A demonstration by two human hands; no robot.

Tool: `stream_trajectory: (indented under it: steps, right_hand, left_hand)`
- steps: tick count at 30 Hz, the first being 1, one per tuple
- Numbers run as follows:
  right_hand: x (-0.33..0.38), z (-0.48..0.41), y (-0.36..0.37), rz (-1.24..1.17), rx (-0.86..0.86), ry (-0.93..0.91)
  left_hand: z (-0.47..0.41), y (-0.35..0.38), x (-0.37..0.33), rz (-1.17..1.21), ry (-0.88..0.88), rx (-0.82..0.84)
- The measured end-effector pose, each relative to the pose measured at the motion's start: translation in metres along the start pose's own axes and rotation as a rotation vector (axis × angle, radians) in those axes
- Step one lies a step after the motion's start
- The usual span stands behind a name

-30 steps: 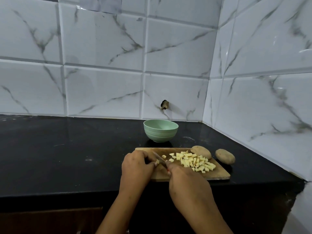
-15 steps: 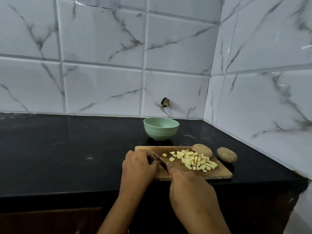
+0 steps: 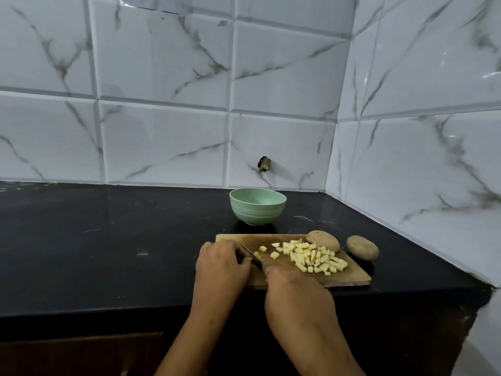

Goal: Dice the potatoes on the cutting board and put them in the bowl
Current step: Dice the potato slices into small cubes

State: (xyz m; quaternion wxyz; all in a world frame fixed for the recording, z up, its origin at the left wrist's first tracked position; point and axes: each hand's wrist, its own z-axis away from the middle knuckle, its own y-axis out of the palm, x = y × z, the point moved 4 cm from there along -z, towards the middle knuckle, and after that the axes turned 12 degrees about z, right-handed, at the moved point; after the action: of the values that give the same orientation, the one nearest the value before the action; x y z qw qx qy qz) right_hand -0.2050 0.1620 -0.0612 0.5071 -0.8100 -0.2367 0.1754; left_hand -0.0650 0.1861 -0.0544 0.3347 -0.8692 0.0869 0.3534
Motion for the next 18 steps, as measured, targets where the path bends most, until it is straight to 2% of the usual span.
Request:
stream_trajectory:
  steps: [5,7,12,18]
  right_hand:
    - [-0.031,-0.006,-0.024,-0.184,0.009,0.059]
    - [-0.040,-0.009,-0.023,-0.254,0.154,0.070]
    - [-0.076,-0.026,-0.015,-0.581,0.310,0.139]
    - [-0.110,-0.028,-0.021,-0.724,0.260,0.257]
  left_hand:
    - [-0.014,-0.001,-0.006,-0.073,-0.029,0.138]
    - [-0.023,0.001,-0.015,-0.120,-0.017,0.229]
    - [-0.038,0.021,-0.032,-0.105,0.027,0.302]
    - [-0.048,0.041,-0.036,0.052,-0.004,0.330]
